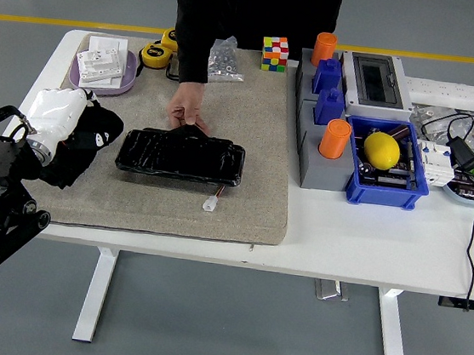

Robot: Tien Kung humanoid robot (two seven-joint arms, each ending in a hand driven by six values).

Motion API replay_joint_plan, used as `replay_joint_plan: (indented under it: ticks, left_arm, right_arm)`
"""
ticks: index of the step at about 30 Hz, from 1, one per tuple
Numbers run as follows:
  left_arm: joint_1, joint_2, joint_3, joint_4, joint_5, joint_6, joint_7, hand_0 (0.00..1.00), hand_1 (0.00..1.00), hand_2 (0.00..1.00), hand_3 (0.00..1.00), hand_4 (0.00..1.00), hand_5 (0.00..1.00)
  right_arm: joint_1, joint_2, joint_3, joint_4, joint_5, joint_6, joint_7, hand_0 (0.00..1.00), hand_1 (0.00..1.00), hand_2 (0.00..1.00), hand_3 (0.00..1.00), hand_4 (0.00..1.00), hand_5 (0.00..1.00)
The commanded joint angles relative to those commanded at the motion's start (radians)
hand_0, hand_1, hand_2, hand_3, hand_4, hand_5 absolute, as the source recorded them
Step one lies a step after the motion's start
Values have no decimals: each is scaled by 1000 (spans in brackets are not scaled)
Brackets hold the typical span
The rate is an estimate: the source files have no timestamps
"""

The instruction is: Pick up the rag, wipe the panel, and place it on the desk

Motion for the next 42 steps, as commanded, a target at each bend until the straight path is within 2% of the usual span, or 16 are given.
replay_joint_plan:
  ticks: [6, 7, 12, 13, 15, 18, 19, 24, 25, 30, 31, 36, 37, 42]
  left_arm:
    - [-2, 0, 12, 41, -16, -4, -12, 280, 144, 401, 256, 2, 2]
    - [-2, -1, 15, 45, -18, -6, -12, 341, 240, 413, 286, 2, 2]
    - [-3, -1, 20, 62, -32, -18, -15, 341, 240, 413, 286, 2, 2]
    - [-3, -1, 20, 60, -35, -21, -16, 342, 315, 454, 351, 2, 2]
    - [-4, -1, 19, 57, -37, -26, -17, 342, 315, 454, 351, 2, 2]
    - [-5, 0, 15, 53, -36, -45, -8, 342, 315, 454, 351, 2, 2]
    - [-7, 1, 15, 52, -36, -57, -2, 347, 407, 490, 425, 2, 2]
    - [-7, 6, 10, 51, -29, -100, 19, 347, 407, 490, 425, 2, 2]
    - [-7, 8, 8, 52, -25, -112, 26, 443, 581, 623, 573, 545, 28]
    - [-5, 14, 1, 51, -21, -130, 31, 443, 581, 623, 573, 545, 28]
    - [-5, 15, 1, 49, -20, -131, 31, 501, 686, 698, 638, 770, 70]
    - [-5, 19, -3, 36, -27, -130, 21, 501, 686, 698, 638, 770, 70]
    - [-5, 19, -5, 35, -29, -129, 19, 509, 690, 752, 701, 885, 226]
    - [-6, 22, -5, 28, -31, -134, 19, 509, 690, 752, 701, 885, 226]
  right_arm:
    - [2, 2, -2, 2, 1, -3, 2, 686, 460, 643, 619, 998, 682]
    - [3, 2, -2, 2, 0, -3, 2, 686, 461, 643, 620, 998, 682]
    - [4, 3, -2, 2, 0, -3, 2, 686, 461, 643, 620, 998, 682]
    - [4, 3, -1, 2, 0, -3, 2, 686, 460, 643, 619, 998, 682]
    - [5, 4, -1, 2, 0, -3, 2, 686, 460, 643, 619, 998, 682]
    - [5, 4, 1, 2, -2, -2, 2, 686, 460, 643, 619, 998, 682]
    - [6, 4, 2, 1, -3, -1, 1, 686, 461, 643, 619, 998, 683]
    - [5, 5, 8, 2, -5, -2, 1, 686, 461, 643, 619, 998, 683]
    - [5, 5, 9, 2, -5, -2, 1, 686, 460, 643, 618, 998, 683]
    - [5, 7, 11, 1, -6, -2, 2, 686, 460, 643, 618, 998, 683]
    - [5, 7, 11, 1, -6, -2, 2, 686, 459, 643, 617, 998, 682]
    - [8, 6, 9, 1, -5, -3, 3, 686, 459, 643, 617, 998, 682]
    - [9, 6, 8, 1, -4, -4, 3, 686, 462, 643, 617, 998, 681]
    - [9, 6, 10, 1, -4, -5, 3, 686, 462, 643, 617, 998, 681]
